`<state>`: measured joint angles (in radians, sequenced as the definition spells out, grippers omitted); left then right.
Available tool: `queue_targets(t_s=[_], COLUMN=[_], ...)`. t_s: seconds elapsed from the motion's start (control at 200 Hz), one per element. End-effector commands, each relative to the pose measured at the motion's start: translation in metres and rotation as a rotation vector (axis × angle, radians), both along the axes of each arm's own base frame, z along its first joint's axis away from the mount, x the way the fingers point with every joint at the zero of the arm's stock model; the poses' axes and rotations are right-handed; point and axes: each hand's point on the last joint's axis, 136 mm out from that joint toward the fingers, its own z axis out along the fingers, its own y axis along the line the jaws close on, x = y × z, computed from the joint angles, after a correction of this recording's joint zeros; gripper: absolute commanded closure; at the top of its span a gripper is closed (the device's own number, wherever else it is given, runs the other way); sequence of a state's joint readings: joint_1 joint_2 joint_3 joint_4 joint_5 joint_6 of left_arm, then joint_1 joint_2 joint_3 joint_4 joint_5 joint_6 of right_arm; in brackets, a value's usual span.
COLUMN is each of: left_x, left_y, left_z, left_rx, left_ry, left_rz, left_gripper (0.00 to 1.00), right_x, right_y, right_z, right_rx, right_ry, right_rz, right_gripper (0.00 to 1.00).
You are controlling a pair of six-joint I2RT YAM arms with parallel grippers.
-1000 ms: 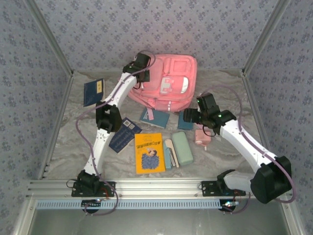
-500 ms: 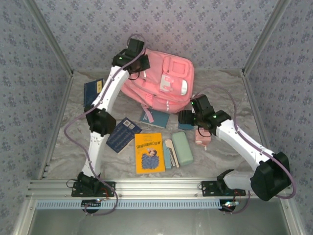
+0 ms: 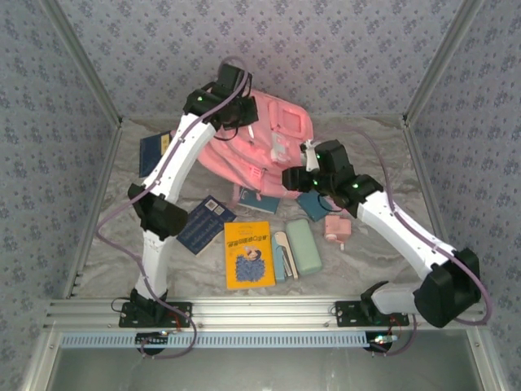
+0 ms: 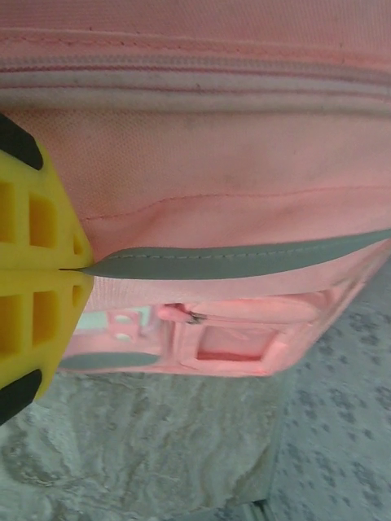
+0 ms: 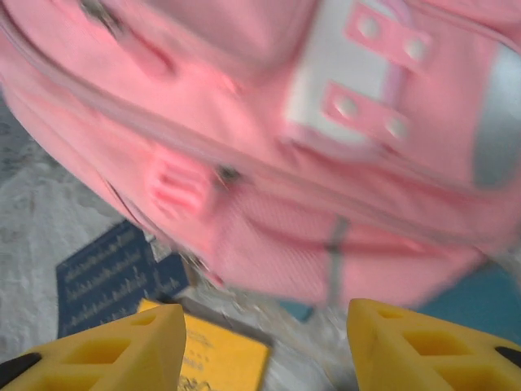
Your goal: Pack the student bag
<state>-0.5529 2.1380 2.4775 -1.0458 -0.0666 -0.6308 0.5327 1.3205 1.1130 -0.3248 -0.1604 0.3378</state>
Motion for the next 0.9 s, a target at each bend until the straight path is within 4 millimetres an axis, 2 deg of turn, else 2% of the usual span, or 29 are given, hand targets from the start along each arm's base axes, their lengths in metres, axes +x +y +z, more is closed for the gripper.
queue_targets(t_s=[0.0, 0.015, 0.025, 0.03, 0.035, 0.125, 0.255, 0.365, 0.48, 0.5, 0.565, 0.62, 0.759, 0.894], left_x=[-0.023, -0.025, -0.027, -0.027, -0.028, -0.036, -0.042, -0.044, -0.045, -0.045, -0.044, -0.044, -0.041, -0.037], left_y=[-0.004, -0.003, -0.002, -0.003, -0.002, 0.002, 0.003, 0.007, 0.01, 0.01, 0.012, 0.013, 0.015, 0.02], left_z=[0.039, 0.037, 0.043, 0.037, 0.042, 0.032, 0.02, 0.015, 0.013, 0.012, 0.011, 0.009, 0.002, -0.004], left_rx=[-0.12, -0.125, -0.136, -0.13, -0.138, -0.132, -0.14, -0.128, -0.145, -0.149, -0.156, -0.155, -0.163, -0.166], left_ry=[-0.055, -0.052, -0.062, -0.051, -0.061, -0.041, -0.003, 0.004, 0.013, 0.014, 0.018, 0.022, 0.036, 0.048], left_rz=[-0.017, -0.016, -0.016, -0.015, -0.016, -0.017, -0.043, -0.049, -0.051, -0.053, -0.054, -0.055, -0.053, -0.044], left_gripper=[1.0, 1.0, 1.0, 1.0, 1.0, 1.0, 1.0, 1.0, 1.0, 1.0, 1.0, 1.0, 1.0, 1.0], right_x=[0.019, 0.02, 0.021, 0.021, 0.021, 0.022, 0.028, 0.037, 0.045, 0.049, 0.051, 0.053, 0.058, 0.065], right_y=[0.036, 0.04, 0.043, 0.045, 0.047, 0.073, 0.092, 0.094, 0.095, 0.098, 0.102, 0.108, 0.12, 0.126], right_z=[0.026, 0.026, 0.026, 0.026, 0.027, 0.034, 0.024, 0.014, -0.001, 0.011, 0.007, 0.003, 0.0, -0.019], right_rx=[0.078, 0.084, 0.086, 0.089, 0.092, 0.107, 0.054, 0.023, 0.046, 0.063, 0.085, 0.12, 0.19, 0.196], right_ry=[-0.099, -0.107, -0.115, -0.119, -0.125, -0.229, -0.339, -0.378, -0.324, -0.343, -0.321, -0.291, -0.244, -0.172], right_rz=[0.107, 0.124, 0.136, 0.145, 0.155, 0.26, 0.351, 0.374, 0.4, 0.405, 0.429, 0.461, 0.499, 0.493], right_gripper=[0.4, 0.4, 0.41, 0.41, 0.41, 0.41, 0.41, 0.4, 0.41, 0.42, 0.44, 0.49, 0.51, 0.5])
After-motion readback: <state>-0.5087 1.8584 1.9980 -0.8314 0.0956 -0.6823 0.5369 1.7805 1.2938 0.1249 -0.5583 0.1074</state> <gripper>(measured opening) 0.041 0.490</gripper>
